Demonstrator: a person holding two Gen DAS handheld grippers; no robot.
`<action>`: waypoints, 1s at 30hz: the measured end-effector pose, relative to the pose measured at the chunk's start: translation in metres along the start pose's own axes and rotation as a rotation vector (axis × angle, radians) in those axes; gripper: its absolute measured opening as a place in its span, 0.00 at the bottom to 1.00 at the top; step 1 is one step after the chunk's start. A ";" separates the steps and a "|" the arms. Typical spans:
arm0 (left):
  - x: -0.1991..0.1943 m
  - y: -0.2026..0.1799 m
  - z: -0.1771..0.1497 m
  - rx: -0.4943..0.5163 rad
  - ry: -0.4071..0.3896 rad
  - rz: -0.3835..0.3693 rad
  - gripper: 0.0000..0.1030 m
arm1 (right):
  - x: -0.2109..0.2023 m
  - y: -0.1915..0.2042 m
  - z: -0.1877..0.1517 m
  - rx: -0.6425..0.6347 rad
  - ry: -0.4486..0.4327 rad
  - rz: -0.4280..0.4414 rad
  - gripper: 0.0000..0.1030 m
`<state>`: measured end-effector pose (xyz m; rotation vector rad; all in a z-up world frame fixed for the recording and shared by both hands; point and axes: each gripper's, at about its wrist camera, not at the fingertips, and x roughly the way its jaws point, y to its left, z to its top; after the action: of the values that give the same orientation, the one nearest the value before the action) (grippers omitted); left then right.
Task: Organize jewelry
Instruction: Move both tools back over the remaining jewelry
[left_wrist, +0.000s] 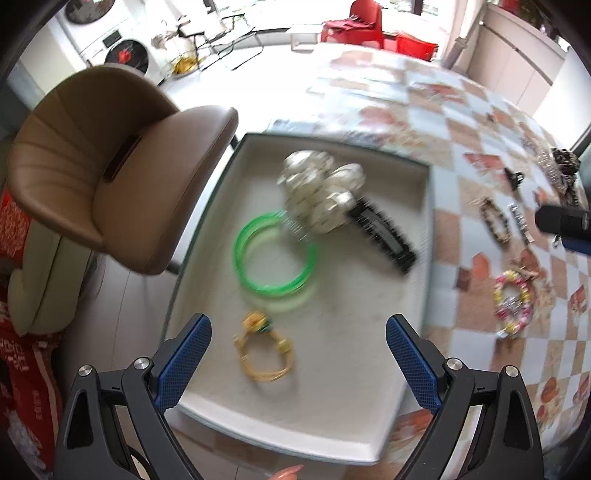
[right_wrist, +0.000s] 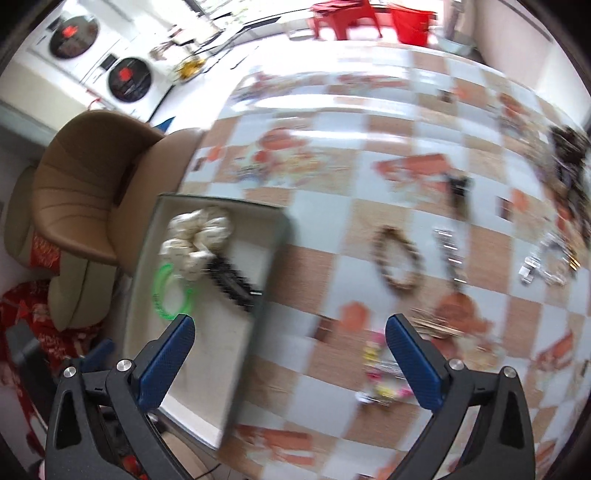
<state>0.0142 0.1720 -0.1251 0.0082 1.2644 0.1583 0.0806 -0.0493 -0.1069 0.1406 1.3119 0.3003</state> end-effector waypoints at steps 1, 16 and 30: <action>-0.002 -0.007 0.004 0.010 -0.006 -0.009 0.95 | -0.003 -0.010 -0.001 0.011 -0.003 -0.015 1.00; 0.007 -0.122 0.049 0.162 -0.001 -0.149 0.95 | -0.003 -0.112 -0.033 0.024 0.041 -0.178 0.99; 0.068 -0.176 0.077 0.215 0.050 -0.154 0.94 | 0.035 -0.115 -0.037 -0.286 0.044 -0.149 0.57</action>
<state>0.1276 0.0128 -0.1825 0.0923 1.3216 -0.1112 0.0682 -0.1509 -0.1802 -0.2049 1.3008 0.3614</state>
